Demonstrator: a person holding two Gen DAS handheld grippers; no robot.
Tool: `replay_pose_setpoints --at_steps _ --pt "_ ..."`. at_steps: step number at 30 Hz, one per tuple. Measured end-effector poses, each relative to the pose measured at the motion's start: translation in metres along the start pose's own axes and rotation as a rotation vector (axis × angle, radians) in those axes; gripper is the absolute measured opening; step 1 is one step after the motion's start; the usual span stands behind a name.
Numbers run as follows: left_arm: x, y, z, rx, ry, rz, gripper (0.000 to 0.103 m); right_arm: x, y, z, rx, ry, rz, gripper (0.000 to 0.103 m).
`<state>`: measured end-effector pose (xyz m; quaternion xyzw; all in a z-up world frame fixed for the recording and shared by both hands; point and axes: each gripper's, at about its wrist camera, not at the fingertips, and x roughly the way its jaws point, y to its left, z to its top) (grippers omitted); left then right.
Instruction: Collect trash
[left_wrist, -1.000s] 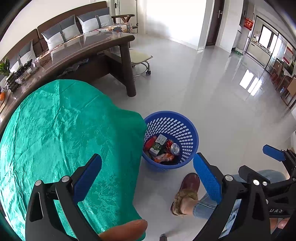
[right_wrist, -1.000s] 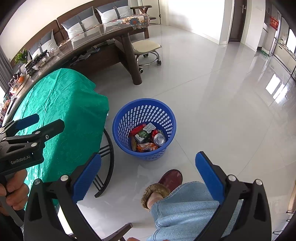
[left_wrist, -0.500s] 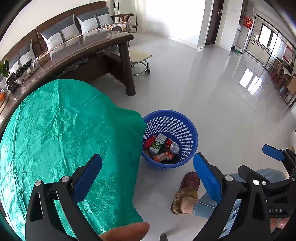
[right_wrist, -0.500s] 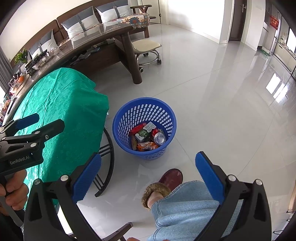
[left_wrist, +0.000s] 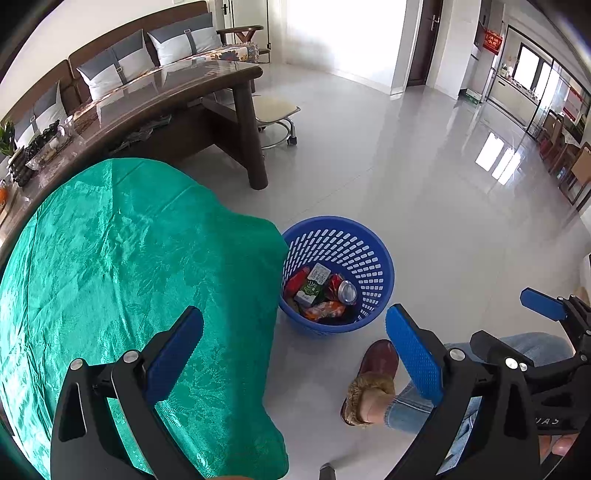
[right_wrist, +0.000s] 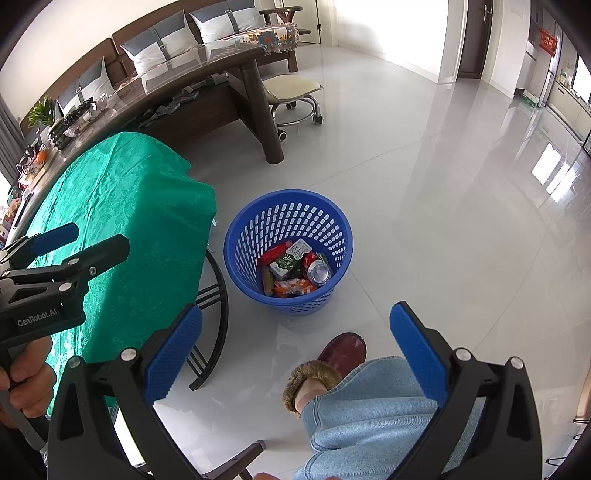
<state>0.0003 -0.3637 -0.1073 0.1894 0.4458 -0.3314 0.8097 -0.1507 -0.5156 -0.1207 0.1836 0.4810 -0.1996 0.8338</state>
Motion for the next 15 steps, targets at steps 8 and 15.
replay_pose_setpoints --at_steps 8,15 --pt "-0.002 -0.007 0.000 0.022 -0.019 0.005 0.098 0.003 -0.002 -0.002 0.010 0.008 0.003 0.099" --pt "0.002 0.013 0.003 -0.045 0.039 -0.018 0.098 0.007 -0.003 -0.004 0.016 0.016 -0.009 0.098"
